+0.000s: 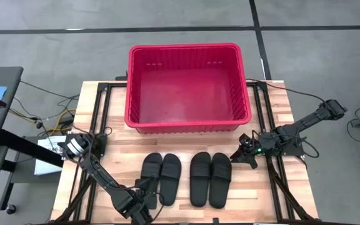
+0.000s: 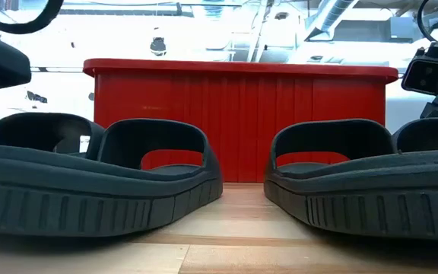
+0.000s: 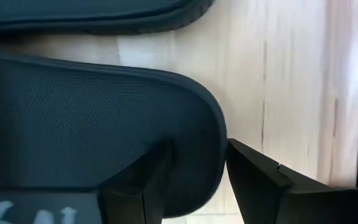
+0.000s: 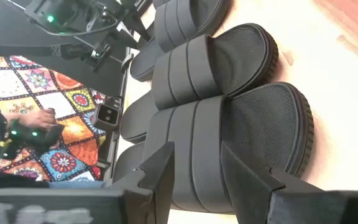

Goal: Pick and place slides into bin
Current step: Put the black slides into the red box

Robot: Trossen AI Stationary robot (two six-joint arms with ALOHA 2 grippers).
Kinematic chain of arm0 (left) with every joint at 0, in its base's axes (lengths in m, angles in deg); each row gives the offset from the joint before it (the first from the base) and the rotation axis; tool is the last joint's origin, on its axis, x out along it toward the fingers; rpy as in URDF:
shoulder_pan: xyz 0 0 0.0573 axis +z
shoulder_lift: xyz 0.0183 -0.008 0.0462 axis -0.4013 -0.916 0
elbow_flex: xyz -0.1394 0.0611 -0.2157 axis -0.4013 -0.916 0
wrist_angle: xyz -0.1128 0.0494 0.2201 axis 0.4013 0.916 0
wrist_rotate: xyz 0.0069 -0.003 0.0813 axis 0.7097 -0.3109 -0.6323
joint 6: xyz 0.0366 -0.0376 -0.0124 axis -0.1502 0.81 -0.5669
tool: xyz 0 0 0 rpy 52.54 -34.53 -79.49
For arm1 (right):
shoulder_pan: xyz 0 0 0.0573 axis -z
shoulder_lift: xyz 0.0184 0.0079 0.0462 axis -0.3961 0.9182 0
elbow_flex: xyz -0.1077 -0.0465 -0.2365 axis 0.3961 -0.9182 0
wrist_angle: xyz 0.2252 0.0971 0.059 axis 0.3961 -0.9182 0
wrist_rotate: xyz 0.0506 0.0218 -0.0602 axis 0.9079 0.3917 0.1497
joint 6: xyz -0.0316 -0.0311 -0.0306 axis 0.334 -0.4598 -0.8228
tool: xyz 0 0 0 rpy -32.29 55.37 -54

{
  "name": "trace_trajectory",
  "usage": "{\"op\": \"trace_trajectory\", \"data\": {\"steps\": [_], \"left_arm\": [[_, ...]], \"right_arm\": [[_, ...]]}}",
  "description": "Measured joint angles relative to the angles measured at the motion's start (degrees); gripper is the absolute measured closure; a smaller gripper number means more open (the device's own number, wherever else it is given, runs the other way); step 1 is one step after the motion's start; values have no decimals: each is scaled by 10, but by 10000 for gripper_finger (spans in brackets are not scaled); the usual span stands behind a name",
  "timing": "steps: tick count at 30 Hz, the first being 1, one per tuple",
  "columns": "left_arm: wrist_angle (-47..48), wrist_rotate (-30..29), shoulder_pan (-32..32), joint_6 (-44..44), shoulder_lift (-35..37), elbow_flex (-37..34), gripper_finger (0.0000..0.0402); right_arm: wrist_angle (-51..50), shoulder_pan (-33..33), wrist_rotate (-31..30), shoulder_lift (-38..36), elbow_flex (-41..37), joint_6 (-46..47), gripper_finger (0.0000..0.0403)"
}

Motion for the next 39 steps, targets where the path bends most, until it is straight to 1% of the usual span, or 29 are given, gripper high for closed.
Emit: {"op": "trace_trajectory", "data": {"steps": [4,6,9,12,13,14,18,23,27,30,33,37,39], "left_arm": [[-9,-41,-5,69,-6,0,255],[-11,-74,-10,86,-10,0,267],[-11,-86,-11,101,-11,1,307],[-13,-82,-11,116,-11,1,367],[-13,-81,-13,120,-11,1,380],[-13,-81,-15,121,-11,1,385],[-12,-83,-27,124,-12,2,386],[42,-83,-45,112,-29,46,390],[126,-64,-52,93,-38,106,392],[170,-36,-58,82,-39,145,395],[183,-16,-61,68,-38,173,396],[193,-12,-66,66,-38,195,397],[195,2,-70,65,-38,204,397]], "right_arm": [[0,0,0,0,0,0,280],[0,0,0,0,0,0,280],[0,0,0,0,0,0,280],[0,0,0,0,0,0,280],[0,0,0,0,0,0,280],[0,0,0,0,0,0,280],[0,0,0,0,0,0,280],[0,0,0,0,0,0,280],[0,0,0,0,0,0,280],[0,0,0,0,0,0,280],[0,0,0,0,0,0,280],[0,0,0,0,0,0,280],[0,0,0,0,0,0,280]]}}
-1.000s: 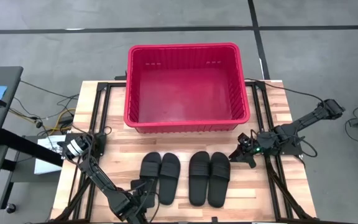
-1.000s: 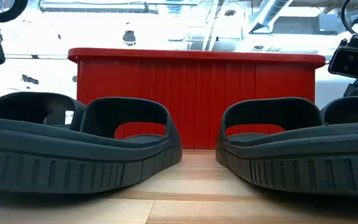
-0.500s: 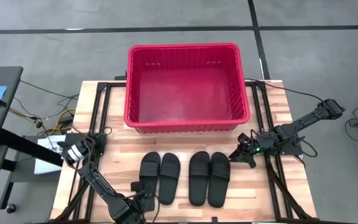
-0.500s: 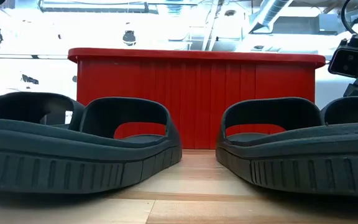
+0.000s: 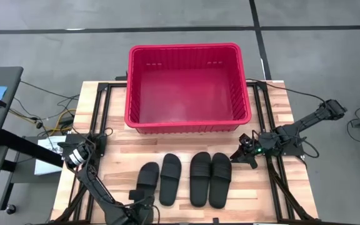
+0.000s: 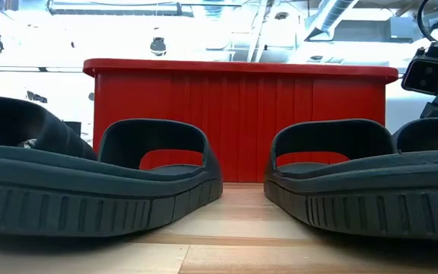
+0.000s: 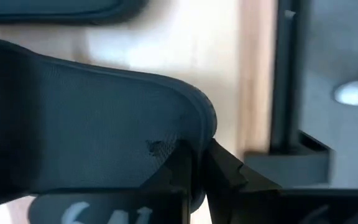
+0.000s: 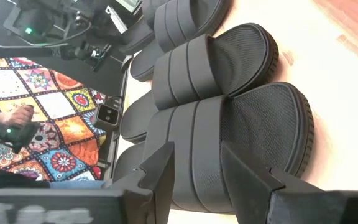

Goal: Pick and place slides into bin
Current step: Put the black slides into the red box

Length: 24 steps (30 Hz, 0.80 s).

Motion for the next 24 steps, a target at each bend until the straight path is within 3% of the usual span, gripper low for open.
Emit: {"op": "trace_trajectory", "data": {"steps": [6,12,24], "left_arm": [[17,53,-16,-19,1,45,397],[85,59,-26,-21,2,123,397],[190,-45,-13,-56,3,308,399]], "right_arm": [[0,0,0,0,0,0,280],[0,0,0,0,0,0,280],[0,0,0,0,0,0,280]]}}
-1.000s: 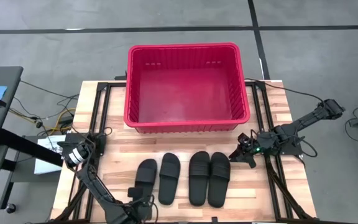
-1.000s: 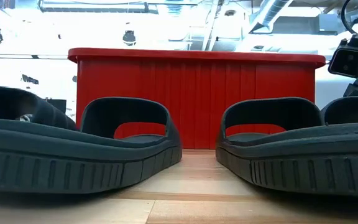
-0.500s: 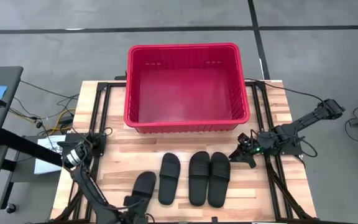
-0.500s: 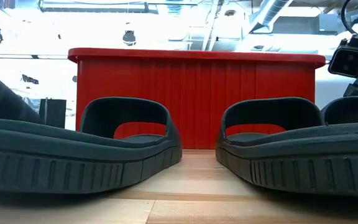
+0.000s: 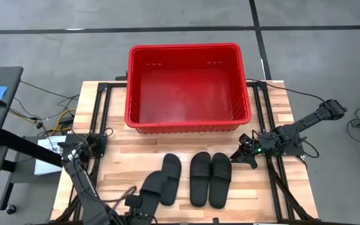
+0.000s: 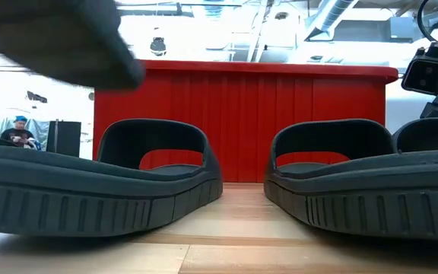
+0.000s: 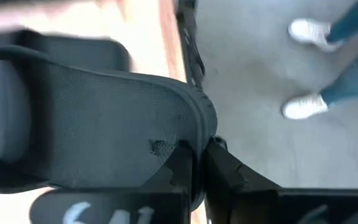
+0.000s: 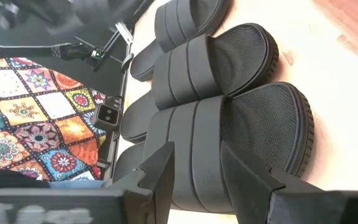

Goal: Pick and place slides into bin
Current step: Put the black slides into the red box

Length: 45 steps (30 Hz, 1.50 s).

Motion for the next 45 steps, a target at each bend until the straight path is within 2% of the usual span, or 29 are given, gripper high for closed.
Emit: {"op": "trace_trajectory", "data": {"steps": [5,9,16,22,32,45], "left_arm": [[25,-62,3,-18,4,64,399],[7,-100,8,-29,29,55,399],[12,-218,30,-74,53,55,399],[41,-269,69,-107,65,55,399],[88,-275,171,-171,98,55,399],[87,-235,335,-343,166,55,399]], "right_arm": [[0,0,0,0,0,0,280],[0,0,0,0,0,0,280],[0,0,0,0,0,0,280],[0,0,0,0,0,0,280],[0,0,0,0,0,0,280],[0,0,0,0,0,0,280]]}}
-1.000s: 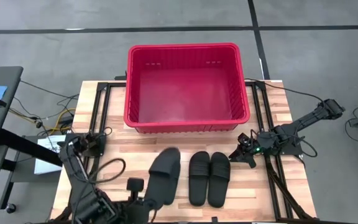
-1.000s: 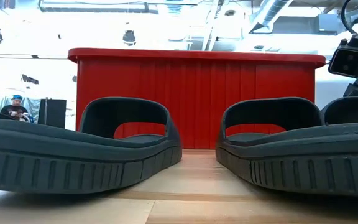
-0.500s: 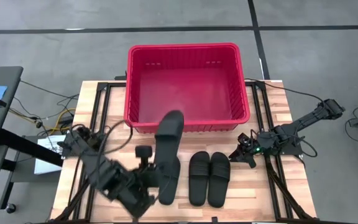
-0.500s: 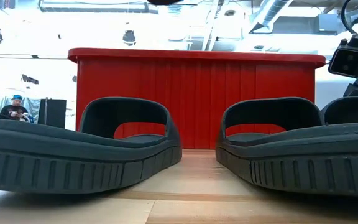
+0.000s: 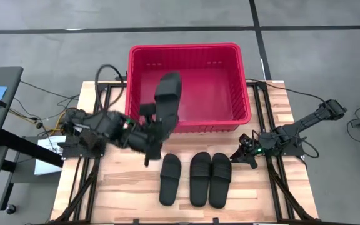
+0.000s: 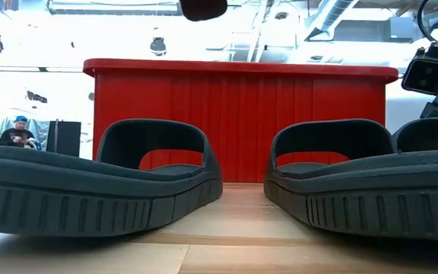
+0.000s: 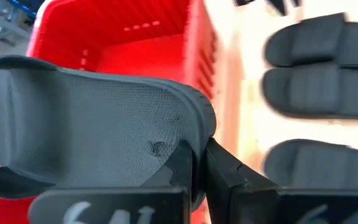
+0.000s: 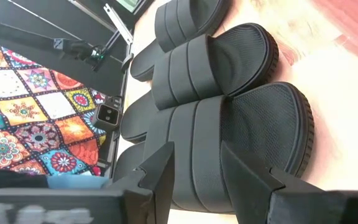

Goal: Pick and place slides into bin
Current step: Put the black slides into the red box

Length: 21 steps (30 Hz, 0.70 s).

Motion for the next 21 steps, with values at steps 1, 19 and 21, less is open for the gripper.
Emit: {"op": "trace_trajectory", "data": {"steps": [1,19,21], "left_arm": [[0,5,12,-14,3,0,399],[0,131,124,-217,6,0,399],[0,149,145,-237,6,0,399]], "right_arm": [[0,0,0,0,0,0,280],[0,0,0,0,0,0,280],[0,0,0,0,0,0,280]]}}
